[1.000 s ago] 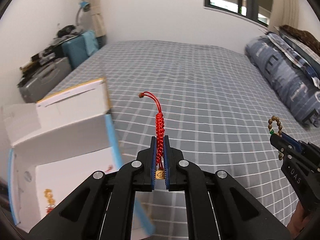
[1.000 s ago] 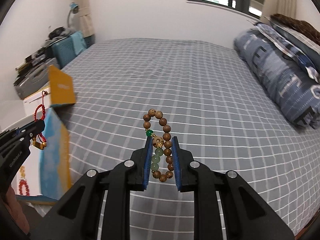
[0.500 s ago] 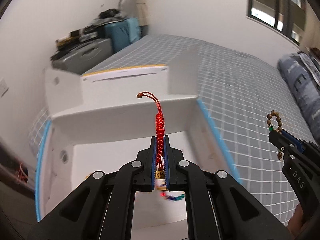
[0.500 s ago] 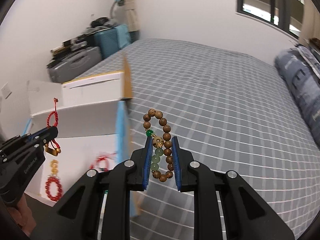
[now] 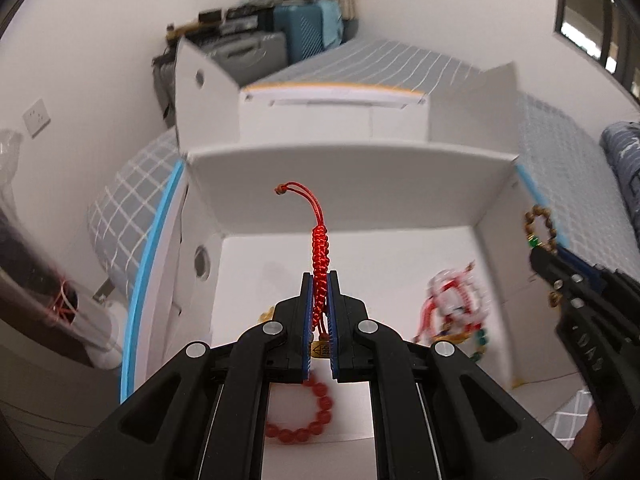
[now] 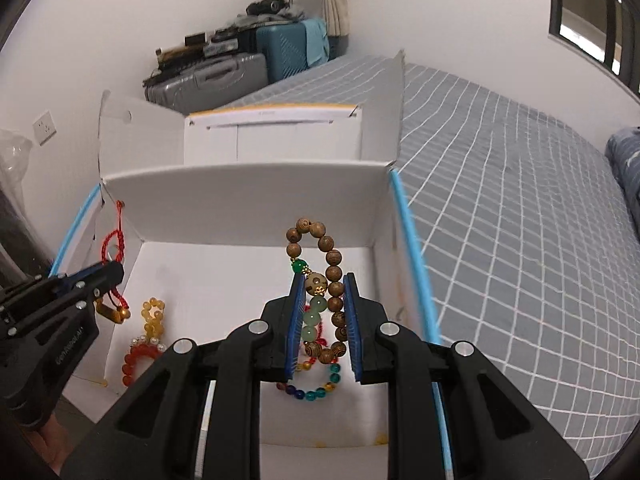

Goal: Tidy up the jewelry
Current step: 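Carry the red string bracelet and wooden bead bracelet over the white box, then open both tools to drop the two bracelets into the box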

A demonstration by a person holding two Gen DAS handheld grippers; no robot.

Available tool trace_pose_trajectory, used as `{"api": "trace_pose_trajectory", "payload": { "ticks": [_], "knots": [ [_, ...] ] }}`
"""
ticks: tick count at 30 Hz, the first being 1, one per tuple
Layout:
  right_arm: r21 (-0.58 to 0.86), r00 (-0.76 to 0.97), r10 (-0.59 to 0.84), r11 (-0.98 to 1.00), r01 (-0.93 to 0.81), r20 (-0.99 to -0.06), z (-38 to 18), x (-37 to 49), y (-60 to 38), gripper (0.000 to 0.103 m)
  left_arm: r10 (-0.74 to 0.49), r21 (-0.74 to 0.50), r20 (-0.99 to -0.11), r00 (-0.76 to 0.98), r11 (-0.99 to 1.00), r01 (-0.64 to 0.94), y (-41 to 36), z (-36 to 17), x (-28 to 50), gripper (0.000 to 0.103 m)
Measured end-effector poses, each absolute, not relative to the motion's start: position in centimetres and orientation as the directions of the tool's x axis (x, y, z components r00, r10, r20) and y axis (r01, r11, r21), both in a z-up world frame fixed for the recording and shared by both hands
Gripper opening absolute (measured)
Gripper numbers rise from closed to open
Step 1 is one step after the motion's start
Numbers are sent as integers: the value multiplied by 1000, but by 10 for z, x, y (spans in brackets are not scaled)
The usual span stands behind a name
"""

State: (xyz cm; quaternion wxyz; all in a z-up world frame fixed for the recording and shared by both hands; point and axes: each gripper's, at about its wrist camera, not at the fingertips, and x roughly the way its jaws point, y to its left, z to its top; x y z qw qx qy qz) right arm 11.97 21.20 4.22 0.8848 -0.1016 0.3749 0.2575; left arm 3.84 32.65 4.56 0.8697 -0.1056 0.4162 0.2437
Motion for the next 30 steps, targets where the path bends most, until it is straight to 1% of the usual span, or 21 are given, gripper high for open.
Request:
{"api": "trace_pose_trajectory", "payload": {
  "ticks": [3,12,14,16,17,18,20,21,22,23,24,25,26,27,29,30],
  "knots": [
    [8,561,361,846,-533,-745,33,125,223,18,323,9,-791,520,856,-517,336,38,37,6],
    [-16,535,310,855,-519,-786,14,133,235,18,310,7,-812,494,852,-523,351,25,40,7],
    [-12,532,313,854,-520,-787,14,134,236,20,309,7,-815,491,852,-523,352,26,41,10],
    [-8,536,318,855,-519,-782,16,134,236,22,306,9,-820,484,852,-523,352,25,41,11],
    [-6,536,320,855,-519,-781,16,133,235,27,306,8,-818,486,853,-523,351,25,41,12],
    [-1,535,326,853,-522,-779,16,133,235,30,307,7,-817,488,852,-523,351,26,40,16],
    [8,540,339,852,-524,-771,18,131,233,42,307,-1,-810,500,852,-524,349,31,38,27],
    [12,543,347,850,-526,-765,20,129,233,44,310,-4,-805,507,851,-526,349,33,36,40],
    [18,547,358,848,-530,-757,24,127,231,50,319,-1,-797,513,848,-530,348,36,34,49],
    [25,552,370,846,-533,-747,27,124,230,59,329,2,-789,519,847,-532,346,39,31,53],
    [31,559,380,845,-533,-737,31,121,227,63,338,5,-779,528,846,-533,344,44,28,60],
    [39,573,392,847,-530,-720,37,117,223,68,343,2,-770,538,845,-535,342,47,24,69],
    [44,582,400,848,-529,-708,40,114,221,75,344,-3,-764,546,844,-536,342,50,21,74],
    [47,591,408,847,-530,-695,45,110,218,78,348,-6,-754,557,844,-536,340,53,17,79],
    [43,609,414,848,-529,-677,51,103,213,84,367,2,-739,565,840,-542,337,58,10,81],
    [37,621,413,850,-526,-667,54,98,210,86,373,3,-731,571,839,-545,335,60,5,85]
  ]
}}
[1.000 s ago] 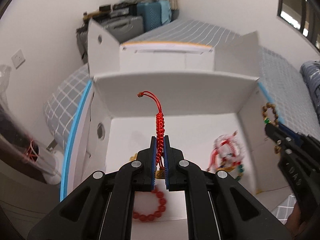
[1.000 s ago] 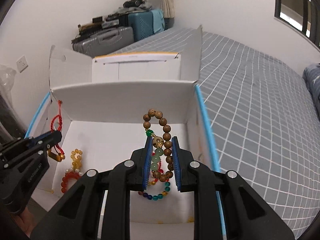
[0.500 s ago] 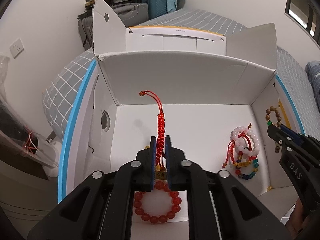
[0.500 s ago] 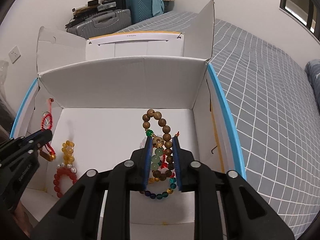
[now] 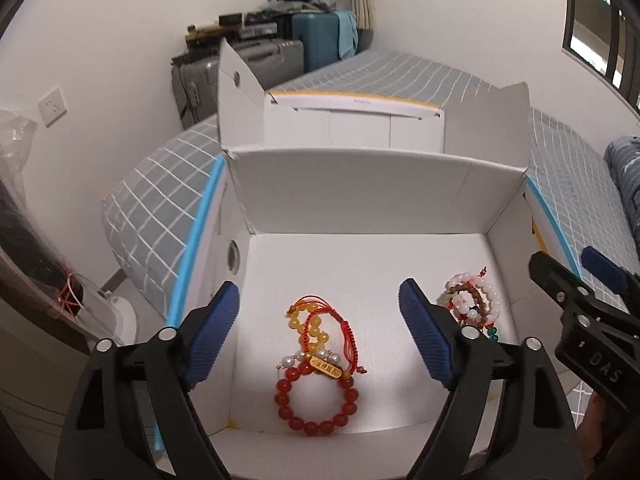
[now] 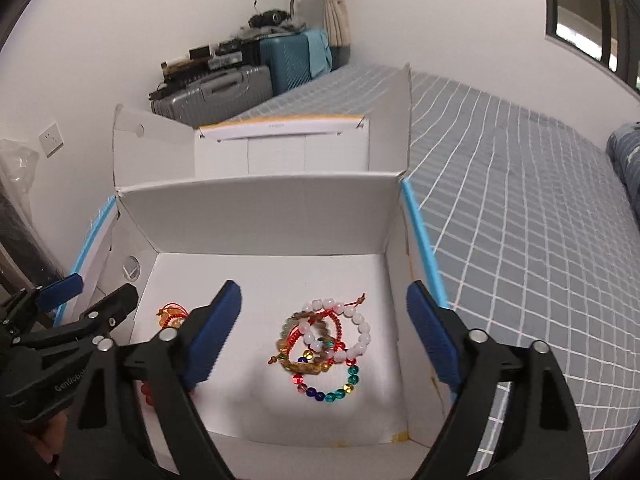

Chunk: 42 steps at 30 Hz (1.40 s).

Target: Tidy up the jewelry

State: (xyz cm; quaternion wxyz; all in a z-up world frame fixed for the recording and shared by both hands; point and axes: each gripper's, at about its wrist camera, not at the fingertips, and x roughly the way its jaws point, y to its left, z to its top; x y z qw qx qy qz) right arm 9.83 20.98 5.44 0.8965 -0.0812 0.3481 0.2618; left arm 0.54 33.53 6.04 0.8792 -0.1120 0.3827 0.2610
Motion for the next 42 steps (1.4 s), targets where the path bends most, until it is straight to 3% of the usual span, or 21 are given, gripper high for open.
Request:
{"api": "trace_pose_trajectory", "payload": {
  "ticks": [4,7,23,42],
  "knots": [
    [20,662,412,857,-515,-626,65,80,197,93,394,8,-693,604,842,-539,326,68,-14,95],
    [9,686,416,858,-513,-597,70,63,188,95,416,15,-665,620,838,-545,319,73,-30,97],
    [42,707,418,875,-483,-571,61,-3,135,95,398,5,-627,670,862,-507,280,67,-104,97],
    [25,695,403,874,-485,-596,52,-5,129,95,396,12,-647,652,860,-510,273,60,-101,97]
  ]
}}
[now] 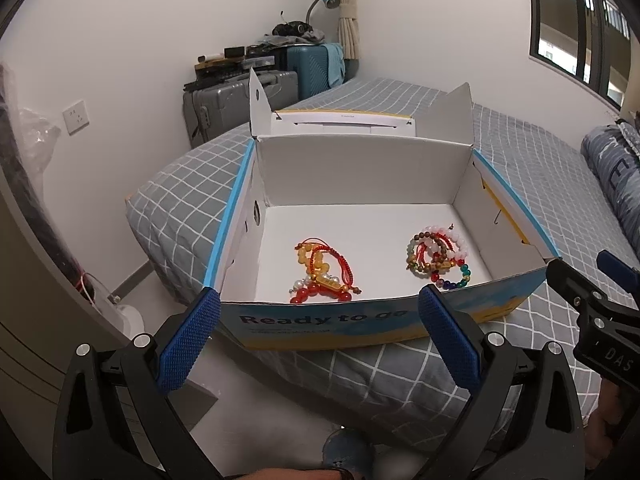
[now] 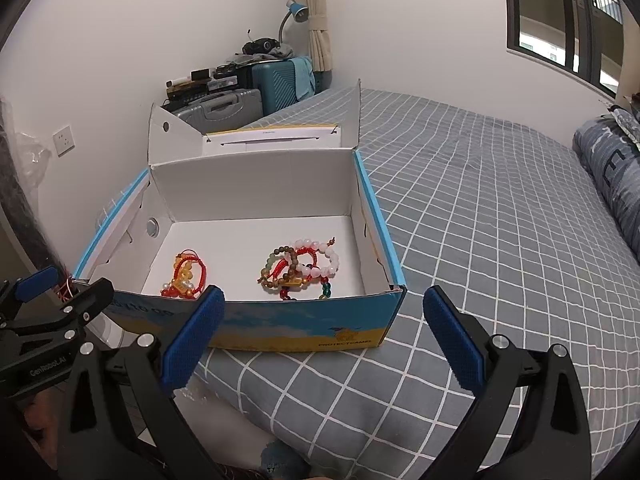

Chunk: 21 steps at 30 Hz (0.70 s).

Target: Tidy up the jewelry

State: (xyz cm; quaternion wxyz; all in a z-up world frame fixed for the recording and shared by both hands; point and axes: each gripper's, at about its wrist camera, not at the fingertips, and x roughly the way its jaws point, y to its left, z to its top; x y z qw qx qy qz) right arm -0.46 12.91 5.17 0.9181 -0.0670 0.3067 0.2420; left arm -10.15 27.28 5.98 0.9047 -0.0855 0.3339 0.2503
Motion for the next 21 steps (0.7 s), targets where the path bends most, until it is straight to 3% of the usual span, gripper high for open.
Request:
{"api": "trace_pose_trajectory", "payload": {
  "ticks": [21],
  "knots": [
    [24,689,403,872,-489,-602,51,-6,130,95,383,-8,-634,672,865,-501,270,62,-101,97]
  ]
}}
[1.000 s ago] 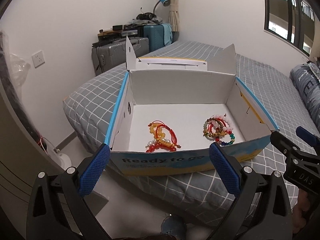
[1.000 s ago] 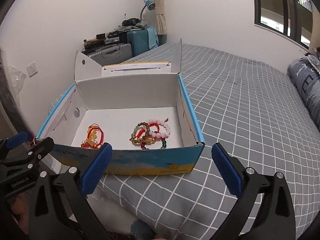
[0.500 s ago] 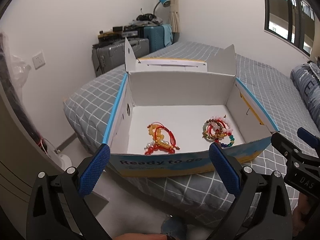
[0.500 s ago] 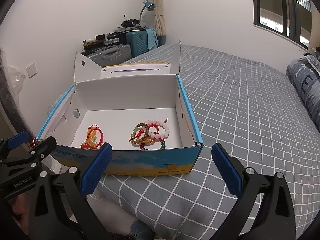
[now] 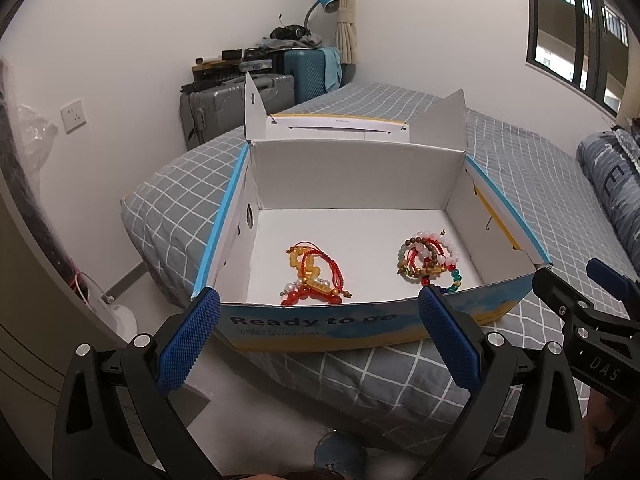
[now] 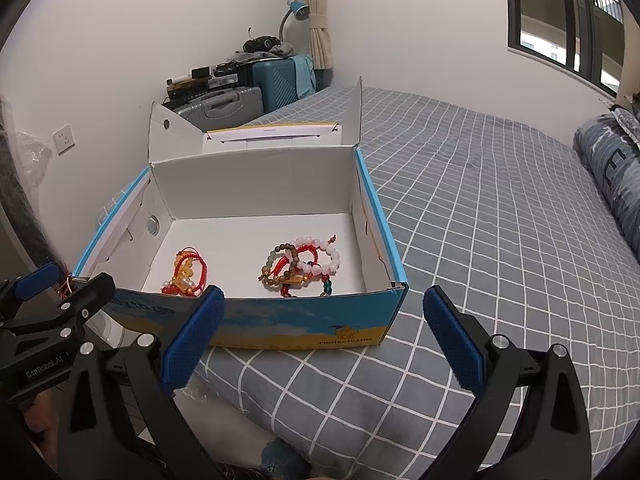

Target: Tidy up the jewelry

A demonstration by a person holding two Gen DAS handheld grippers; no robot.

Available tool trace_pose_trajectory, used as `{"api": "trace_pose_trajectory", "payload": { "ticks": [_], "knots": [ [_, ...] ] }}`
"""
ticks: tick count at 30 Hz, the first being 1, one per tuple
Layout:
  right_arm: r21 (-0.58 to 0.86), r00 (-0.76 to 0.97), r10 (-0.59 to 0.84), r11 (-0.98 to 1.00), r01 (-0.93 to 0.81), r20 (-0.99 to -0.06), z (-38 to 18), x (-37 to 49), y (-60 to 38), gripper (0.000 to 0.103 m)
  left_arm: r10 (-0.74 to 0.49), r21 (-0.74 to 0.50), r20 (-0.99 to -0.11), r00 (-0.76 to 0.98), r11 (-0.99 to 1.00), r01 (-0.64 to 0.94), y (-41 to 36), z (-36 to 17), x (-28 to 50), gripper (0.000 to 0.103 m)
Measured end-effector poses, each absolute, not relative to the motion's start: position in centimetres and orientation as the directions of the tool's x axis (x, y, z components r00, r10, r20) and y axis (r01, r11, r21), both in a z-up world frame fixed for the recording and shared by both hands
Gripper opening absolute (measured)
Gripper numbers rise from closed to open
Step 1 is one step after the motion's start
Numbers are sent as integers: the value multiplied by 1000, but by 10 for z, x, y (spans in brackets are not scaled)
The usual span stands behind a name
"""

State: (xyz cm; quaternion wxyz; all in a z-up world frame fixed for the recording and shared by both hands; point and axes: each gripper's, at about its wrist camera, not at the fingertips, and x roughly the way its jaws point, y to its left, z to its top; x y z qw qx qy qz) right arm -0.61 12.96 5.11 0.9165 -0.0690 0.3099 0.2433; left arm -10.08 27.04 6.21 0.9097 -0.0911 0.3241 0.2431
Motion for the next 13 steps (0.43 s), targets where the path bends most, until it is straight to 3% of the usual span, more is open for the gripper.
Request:
{"api": "trace_pose_trajectory", "payload": {
  "ticks": [13],
  "knots": [
    [26,688,403,872,-488,-603,50,-6,130,95,355,-25,-639,682,877,-480,267,60,-101,97]
  ]
}}
